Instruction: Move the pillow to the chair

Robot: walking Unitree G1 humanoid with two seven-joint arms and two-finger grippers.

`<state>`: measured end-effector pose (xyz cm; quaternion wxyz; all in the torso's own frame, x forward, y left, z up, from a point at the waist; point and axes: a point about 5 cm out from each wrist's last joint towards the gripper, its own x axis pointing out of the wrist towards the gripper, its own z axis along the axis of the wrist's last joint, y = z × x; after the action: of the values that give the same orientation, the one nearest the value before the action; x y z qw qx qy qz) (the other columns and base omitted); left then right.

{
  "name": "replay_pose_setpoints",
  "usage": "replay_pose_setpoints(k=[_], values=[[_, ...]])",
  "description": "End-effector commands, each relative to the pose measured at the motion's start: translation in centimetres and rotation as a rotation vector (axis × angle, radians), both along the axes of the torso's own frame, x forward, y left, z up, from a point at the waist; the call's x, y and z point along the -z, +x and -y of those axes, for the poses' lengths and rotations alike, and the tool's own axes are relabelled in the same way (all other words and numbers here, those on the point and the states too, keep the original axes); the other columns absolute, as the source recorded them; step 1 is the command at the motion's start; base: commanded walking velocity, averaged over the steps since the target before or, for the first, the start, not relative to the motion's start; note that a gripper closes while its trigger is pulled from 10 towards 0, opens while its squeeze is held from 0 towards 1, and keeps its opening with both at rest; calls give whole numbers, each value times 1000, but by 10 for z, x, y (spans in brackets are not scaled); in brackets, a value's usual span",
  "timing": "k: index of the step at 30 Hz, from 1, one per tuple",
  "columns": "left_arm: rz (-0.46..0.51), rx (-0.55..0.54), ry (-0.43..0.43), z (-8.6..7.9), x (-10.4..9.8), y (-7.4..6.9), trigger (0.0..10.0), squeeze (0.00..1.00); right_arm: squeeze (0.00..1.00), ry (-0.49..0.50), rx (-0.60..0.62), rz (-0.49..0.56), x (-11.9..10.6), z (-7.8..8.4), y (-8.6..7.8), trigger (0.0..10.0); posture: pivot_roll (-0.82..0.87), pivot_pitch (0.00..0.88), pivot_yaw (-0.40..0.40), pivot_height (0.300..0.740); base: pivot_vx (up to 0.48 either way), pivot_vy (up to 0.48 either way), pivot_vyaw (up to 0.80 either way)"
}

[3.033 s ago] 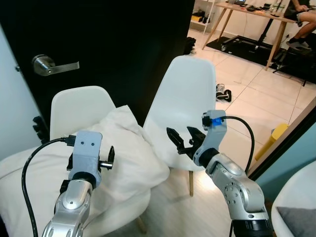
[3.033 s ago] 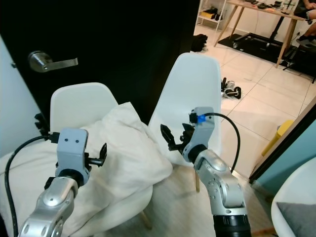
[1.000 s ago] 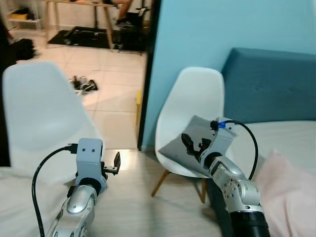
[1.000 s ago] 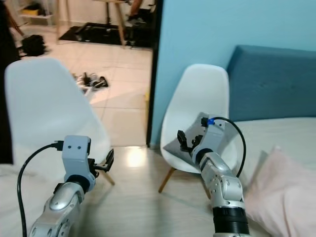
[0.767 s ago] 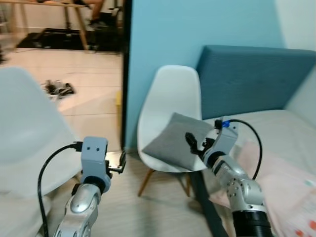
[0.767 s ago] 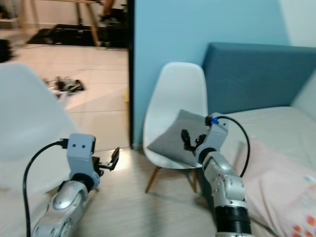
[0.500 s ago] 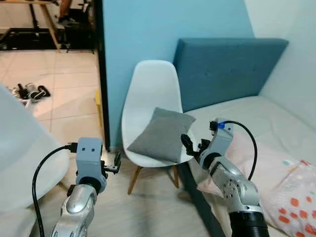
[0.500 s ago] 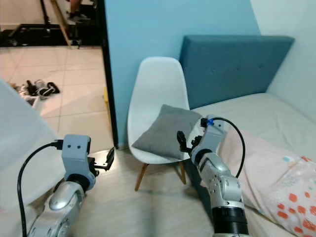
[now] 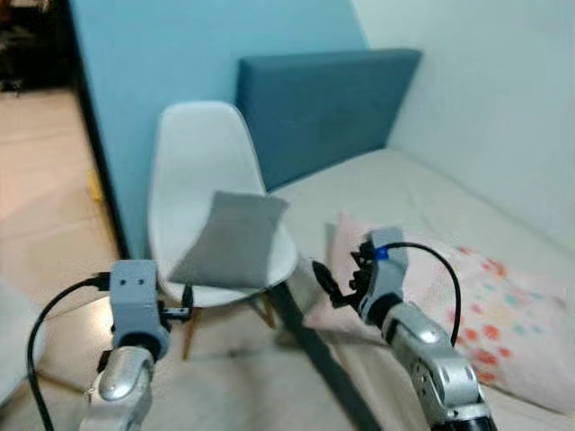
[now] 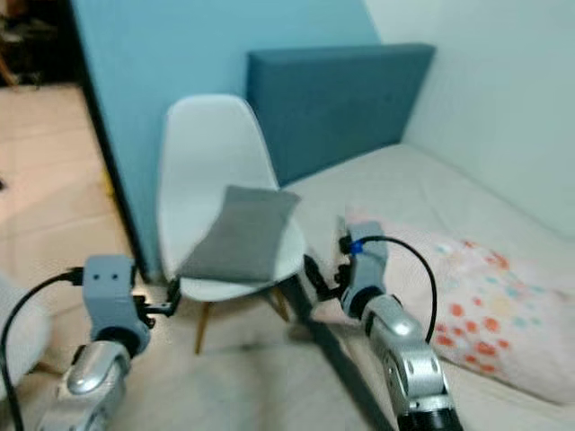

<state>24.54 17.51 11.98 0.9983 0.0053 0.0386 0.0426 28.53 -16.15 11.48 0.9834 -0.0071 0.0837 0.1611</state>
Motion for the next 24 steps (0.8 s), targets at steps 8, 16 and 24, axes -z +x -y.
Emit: replay_pose_setpoints(k=[8,16,24], values=[[2,19,15,3,1,-1,10000,0,0,36,35,32,0,3,0,10000,-72,0,-103,740,0,-454,-191],[0,18,14,3,2,-2,10000,0,0,67,40,21,0,5,1,10000,-75,0,-100,740,0,-460,0],[-7,11,-5,2,4,0,10000,0,0,108,11,31,-6,3,6,10000,-77,0,-101,740,0,-159,0]])
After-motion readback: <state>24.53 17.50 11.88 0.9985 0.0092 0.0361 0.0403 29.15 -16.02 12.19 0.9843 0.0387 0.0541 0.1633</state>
